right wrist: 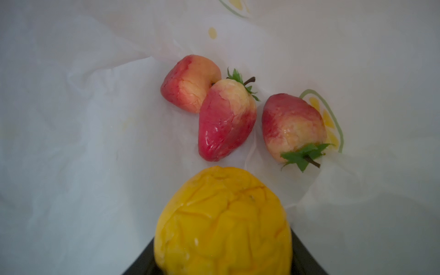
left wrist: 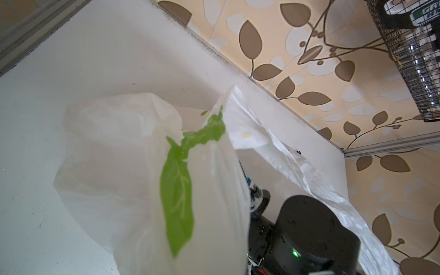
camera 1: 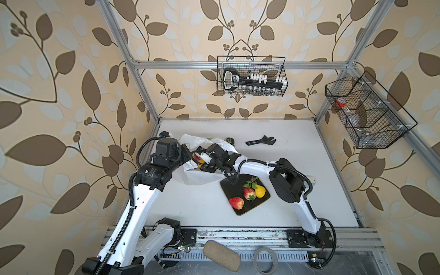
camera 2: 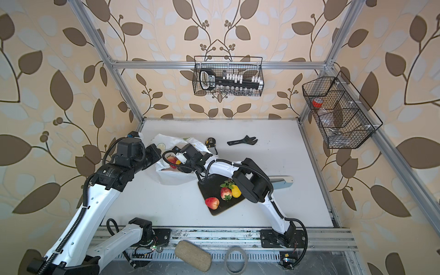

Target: Take the fake fruits out of the plastic bag

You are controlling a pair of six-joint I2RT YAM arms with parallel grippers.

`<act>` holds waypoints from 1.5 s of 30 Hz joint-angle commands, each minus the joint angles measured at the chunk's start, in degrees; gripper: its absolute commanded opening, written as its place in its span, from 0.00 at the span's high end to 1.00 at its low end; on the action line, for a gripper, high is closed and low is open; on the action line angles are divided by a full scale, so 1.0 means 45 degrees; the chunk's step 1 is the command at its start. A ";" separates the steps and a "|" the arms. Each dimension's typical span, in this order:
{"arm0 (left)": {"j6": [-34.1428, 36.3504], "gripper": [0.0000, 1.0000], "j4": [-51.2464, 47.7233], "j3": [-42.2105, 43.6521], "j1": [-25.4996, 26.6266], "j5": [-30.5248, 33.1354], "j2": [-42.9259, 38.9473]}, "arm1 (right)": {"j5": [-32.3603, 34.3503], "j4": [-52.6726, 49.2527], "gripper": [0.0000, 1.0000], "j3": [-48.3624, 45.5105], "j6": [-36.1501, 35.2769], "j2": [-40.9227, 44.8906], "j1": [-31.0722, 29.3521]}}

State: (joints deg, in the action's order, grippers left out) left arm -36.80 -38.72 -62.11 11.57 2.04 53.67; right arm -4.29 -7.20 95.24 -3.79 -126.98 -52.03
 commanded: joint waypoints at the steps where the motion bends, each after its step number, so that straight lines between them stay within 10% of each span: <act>1: 0.0614 1.00 0.0342 -0.0379 -0.0072 0.0429 -0.0105 | -0.0602 0.1174 0.56 -0.0604 -0.1511 0.1160 -0.0083; 15: 0.0375 1.00 -0.0254 0.1139 -0.0130 -0.0738 -0.1539 | -0.1485 0.3207 0.55 -0.2153 -0.1008 0.3308 0.0078; 30: -0.0436 1.00 0.1438 0.3159 -0.0105 -0.1722 -0.2558 | -0.0645 0.0680 0.56 0.0741 0.6693 0.1677 0.0078; 45: 0.0106 1.00 0.2069 0.2742 -0.0119 0.1084 -0.0594 | -0.6679 0.0847 0.56 -0.1942 0.1222 0.3928 0.1024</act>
State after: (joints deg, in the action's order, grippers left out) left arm -37.63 -31.48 -48.16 11.53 3.66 50.78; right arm -24.82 -4.05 87.88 10.17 -111.96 -47.48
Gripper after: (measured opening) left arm 0.047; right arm 0.555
